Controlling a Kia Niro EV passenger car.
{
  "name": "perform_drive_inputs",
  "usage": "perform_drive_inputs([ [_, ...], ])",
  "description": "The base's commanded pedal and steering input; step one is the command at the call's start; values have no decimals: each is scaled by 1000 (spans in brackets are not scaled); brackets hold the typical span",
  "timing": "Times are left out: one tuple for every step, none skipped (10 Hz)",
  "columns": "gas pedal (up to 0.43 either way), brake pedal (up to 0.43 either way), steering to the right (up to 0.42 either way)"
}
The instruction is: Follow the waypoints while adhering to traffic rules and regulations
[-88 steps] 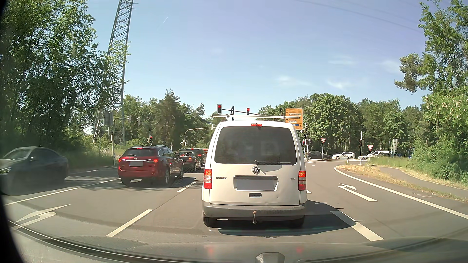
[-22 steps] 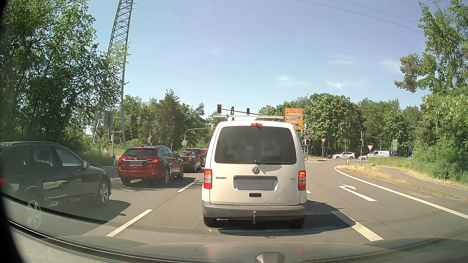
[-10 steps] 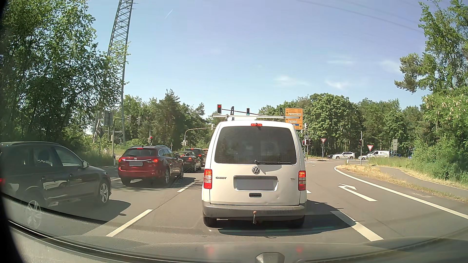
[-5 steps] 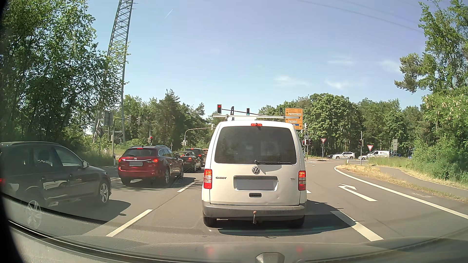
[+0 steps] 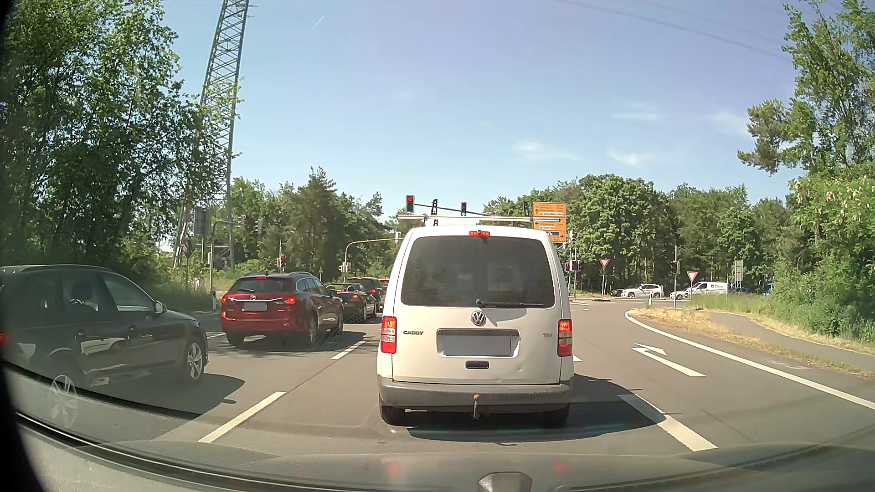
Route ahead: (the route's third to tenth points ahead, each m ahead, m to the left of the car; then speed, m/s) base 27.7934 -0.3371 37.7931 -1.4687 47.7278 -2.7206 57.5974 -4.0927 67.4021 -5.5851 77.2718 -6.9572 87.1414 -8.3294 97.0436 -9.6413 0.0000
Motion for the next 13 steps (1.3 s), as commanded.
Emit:
perform_drive_inputs([
  [0, 250, 7],
  [0, 250, 7],
  [0, 250, 7],
  [0, 250, 6],
  [0, 250, 7],
  [0, 250, 7],
  [0, 250, 7],
  [0, 250, 7],
  [0, 250, 7],
  [0, 250, 6],
  [0, 250, 7],
  [0, 250, 7],
  [0, 250, 7],
])
